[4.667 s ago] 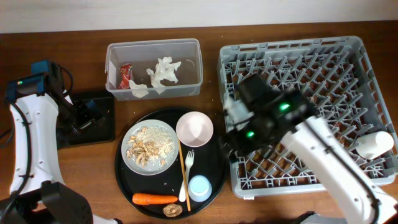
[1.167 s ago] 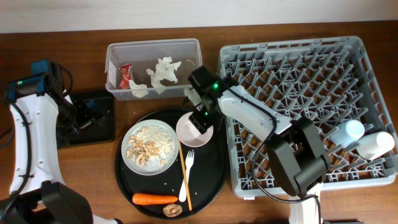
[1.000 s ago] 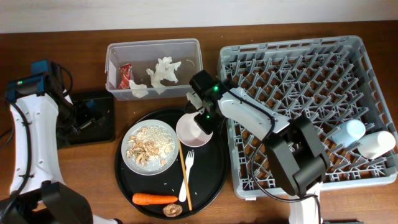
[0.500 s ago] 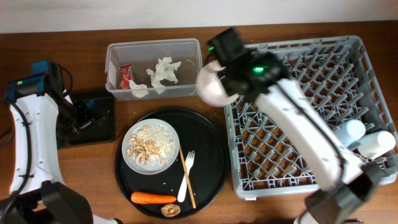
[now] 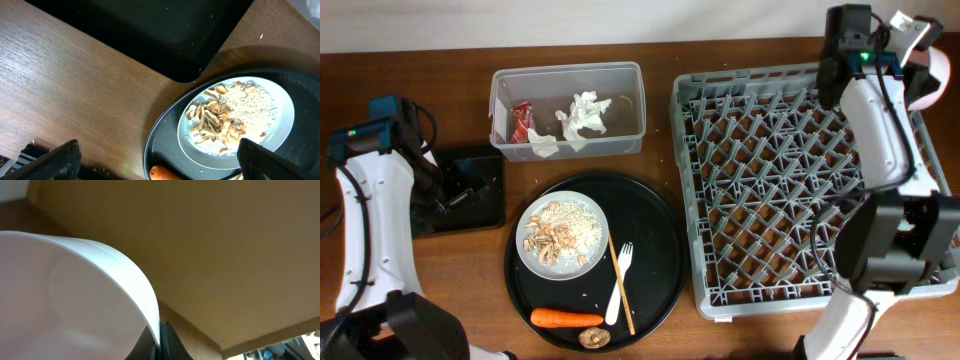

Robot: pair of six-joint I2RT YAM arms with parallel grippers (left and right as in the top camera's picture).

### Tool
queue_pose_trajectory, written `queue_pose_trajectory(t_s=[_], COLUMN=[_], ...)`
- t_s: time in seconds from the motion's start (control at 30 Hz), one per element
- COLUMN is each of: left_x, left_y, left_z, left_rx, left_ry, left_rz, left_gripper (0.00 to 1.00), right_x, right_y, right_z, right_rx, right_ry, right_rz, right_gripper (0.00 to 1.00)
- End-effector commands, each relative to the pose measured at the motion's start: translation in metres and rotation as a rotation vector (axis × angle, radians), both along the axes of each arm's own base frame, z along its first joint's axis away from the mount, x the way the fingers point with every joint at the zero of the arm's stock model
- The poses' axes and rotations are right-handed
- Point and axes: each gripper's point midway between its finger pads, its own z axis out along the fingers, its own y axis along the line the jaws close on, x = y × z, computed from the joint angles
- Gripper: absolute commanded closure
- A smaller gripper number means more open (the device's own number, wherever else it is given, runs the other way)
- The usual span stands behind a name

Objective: Sort waste into correct bins and load items into the dishwasher rack
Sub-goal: 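Place the pink bowl upright at the rack's back right, then grasp the rice plate edge with the left gripper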

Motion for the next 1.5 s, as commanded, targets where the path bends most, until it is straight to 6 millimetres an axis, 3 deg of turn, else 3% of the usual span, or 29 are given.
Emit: queue_pose_trajectory(t_s=[0.0, 0.13, 0.27, 0.4, 0.53, 0.73, 0.83, 0.93, 1.0, 1.1, 1.13, 1.17, 1.3, 1.37, 1.47], left_x=[0.003, 0.003, 0.003, 0.004, 0.004, 0.004, 0.004, 0.004, 0.004, 0.004, 0.004, 0.004, 0.003, 0.003, 0.003], left_y=[0.000, 0.000, 0.000, 0.001, 0.000, 0.000, 0.000, 0.000, 0.000, 0.000, 0.000, 0.000, 0.000, 0.000, 0.000], left_z=[0.004, 0.004, 0.004, 0.004, 0.004, 0.004, 0.004, 0.004, 0.004, 0.004, 0.004, 0.004, 0.004, 0.004, 0.004], left_rx=[0.000, 0.000, 0.000, 0.001, 0.001, 0.001, 0.001, 0.000, 0.000, 0.000, 0.000, 0.000, -0.001, -0.001, 0.000], left_ry=[-0.030, -0.029, -0.029, -0.033, -0.033, -0.032, -0.032, -0.032, -0.032, -0.032, -0.032, -0.032, -0.029, -0.029, -0.029], left_rz=[0.015, 0.015, 0.015, 0.015, 0.015, 0.015, 0.015, 0.015, 0.015, 0.015, 0.015, 0.015, 0.015, 0.015, 0.014], left_gripper=[0.01, 0.01, 0.01, 0.01, 0.01, 0.01, 0.01, 0.01, 0.01, 0.01, 0.01, 0.01, 0.01, 0.01, 0.01], right_x=[0.019, 0.029, 0.032, 0.033, 0.024, 0.024, 0.022, 0.034, 0.039, 0.045, 0.043, 0.041, 0.033, 0.026, 0.005], right_y=[0.005, 0.024, 0.045, 0.056, 0.036, 0.037, 0.037, 0.062, 0.081, 0.115, 0.118, 0.119, 0.120, 0.127, 0.156], right_z=[-0.042, -0.091, -0.114, -0.115, -0.073, -0.103, -0.106, -0.104, -0.105, -0.118, -0.119, -0.120, -0.105, -0.091, -0.057], right_rx=[0.075, 0.120, 0.138, 0.136, -0.095, -0.007, -0.007, -0.013, -0.012, 0.045, 0.048, 0.046, 0.064, 0.187, 0.474], right_ry=[0.045, 0.155, 0.211, 0.228, 0.187, 0.206, 0.213, 0.187, 0.188, 0.229, 0.250, 0.265, 0.282, 0.221, 0.133], right_rz=[0.041, 0.089, 0.134, 0.155, 0.038, 0.072, 0.073, 0.125, 0.169, 0.259, 0.267, 0.268, 0.276, 0.315, 0.453], right_gripper=[0.96, 0.96, 0.96, 0.96, 0.96, 0.96, 0.96, 0.94, 0.90, 0.44, 0.27, 0.20, 0.17, 0.16, 0.14])
